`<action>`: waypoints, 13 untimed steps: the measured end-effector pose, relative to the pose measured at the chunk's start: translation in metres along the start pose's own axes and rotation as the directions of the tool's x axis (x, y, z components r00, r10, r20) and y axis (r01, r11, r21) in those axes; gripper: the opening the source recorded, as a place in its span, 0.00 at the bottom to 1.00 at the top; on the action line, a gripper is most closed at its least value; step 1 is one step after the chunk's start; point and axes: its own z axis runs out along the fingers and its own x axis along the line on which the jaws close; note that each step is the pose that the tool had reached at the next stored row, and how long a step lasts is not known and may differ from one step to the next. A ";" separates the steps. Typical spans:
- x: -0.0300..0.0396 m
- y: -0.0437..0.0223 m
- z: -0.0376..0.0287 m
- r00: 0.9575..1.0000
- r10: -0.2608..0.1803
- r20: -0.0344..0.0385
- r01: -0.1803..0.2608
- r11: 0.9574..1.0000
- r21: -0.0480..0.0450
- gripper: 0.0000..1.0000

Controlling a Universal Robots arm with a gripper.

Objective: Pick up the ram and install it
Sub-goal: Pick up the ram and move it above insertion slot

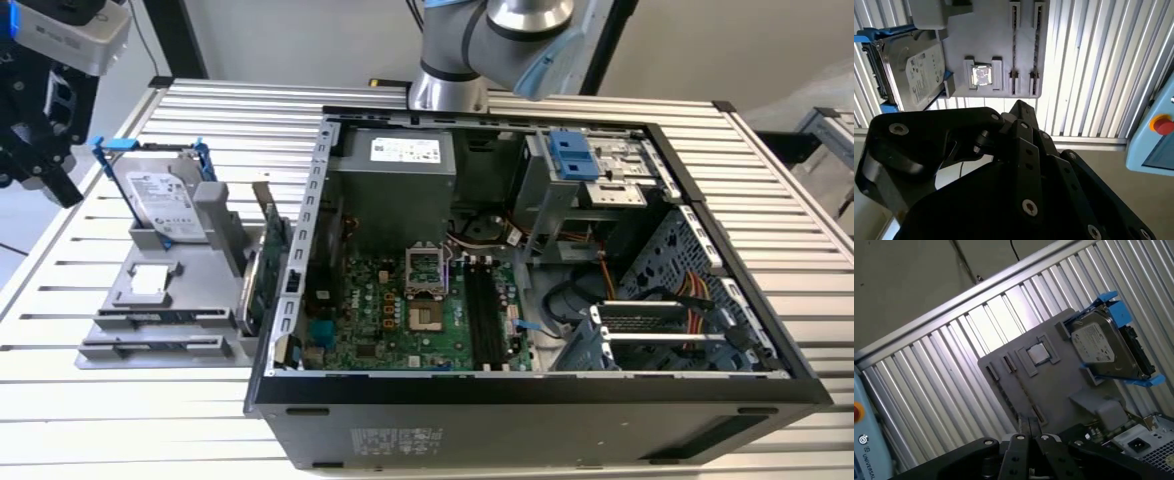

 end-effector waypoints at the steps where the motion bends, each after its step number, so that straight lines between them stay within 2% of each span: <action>1: 0.0000 0.0000 0.0000 1.000 -0.008 0.000 0.008 1.000 0.000 0.00; 13: 0.0000 0.0000 -0.0004 0.997 -0.084 -0.003 0.084 0.997 0.001 0.00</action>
